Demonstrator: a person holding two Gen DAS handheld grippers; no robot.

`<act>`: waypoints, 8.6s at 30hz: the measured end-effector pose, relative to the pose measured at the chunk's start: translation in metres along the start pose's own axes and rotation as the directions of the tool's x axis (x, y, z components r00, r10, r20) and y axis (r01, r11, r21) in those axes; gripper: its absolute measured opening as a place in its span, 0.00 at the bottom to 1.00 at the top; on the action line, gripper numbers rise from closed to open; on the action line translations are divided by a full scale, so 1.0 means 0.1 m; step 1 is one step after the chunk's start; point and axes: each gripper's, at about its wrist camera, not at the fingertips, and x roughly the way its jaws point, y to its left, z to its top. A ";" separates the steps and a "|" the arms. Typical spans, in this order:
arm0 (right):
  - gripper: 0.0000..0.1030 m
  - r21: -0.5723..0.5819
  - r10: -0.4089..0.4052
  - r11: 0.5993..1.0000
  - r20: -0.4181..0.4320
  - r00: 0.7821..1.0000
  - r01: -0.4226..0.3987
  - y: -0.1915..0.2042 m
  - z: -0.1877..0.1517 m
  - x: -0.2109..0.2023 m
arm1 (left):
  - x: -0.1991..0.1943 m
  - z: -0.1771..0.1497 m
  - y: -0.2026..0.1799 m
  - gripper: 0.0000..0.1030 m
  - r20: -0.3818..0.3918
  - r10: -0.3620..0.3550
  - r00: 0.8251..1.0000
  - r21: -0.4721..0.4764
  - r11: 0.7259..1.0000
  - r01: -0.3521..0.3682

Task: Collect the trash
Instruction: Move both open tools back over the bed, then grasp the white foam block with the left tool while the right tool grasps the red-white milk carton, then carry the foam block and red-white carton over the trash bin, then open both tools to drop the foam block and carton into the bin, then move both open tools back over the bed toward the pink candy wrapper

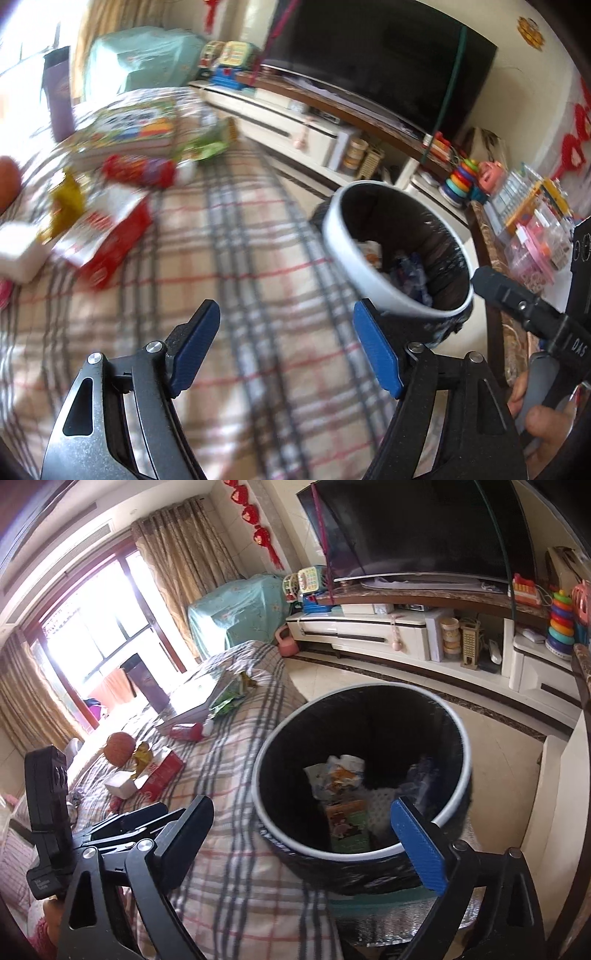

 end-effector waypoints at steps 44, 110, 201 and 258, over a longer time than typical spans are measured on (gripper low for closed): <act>0.95 -0.091 0.171 0.977 -0.212 0.962 -0.193 1.59 -0.25 1.19 | -0.60 -0.22 2.18 0.77 0.015 0.320 0.947 -0.265 0.915 -0.305; 0.56 -0.120 0.093 0.985 -0.225 0.970 -0.122 1.09 -0.43 0.91 | -0.57 -0.42 1.31 0.71 -0.012 0.120 0.993 -0.126 0.985 -0.121; 0.52 0.086 -0.037 0.996 0.006 0.999 0.036 -0.55 0.08 -0.10 | 0.19 0.29 -0.73 0.33 -0.006 -0.083 0.997 0.220 0.972 0.082; 0.96 0.048 0.070 0.996 -0.018 0.997 -0.069 0.03 -0.09 -0.01 | -0.26 -0.13 0.28 0.73 0.036 0.080 0.996 -0.009 0.997 -0.080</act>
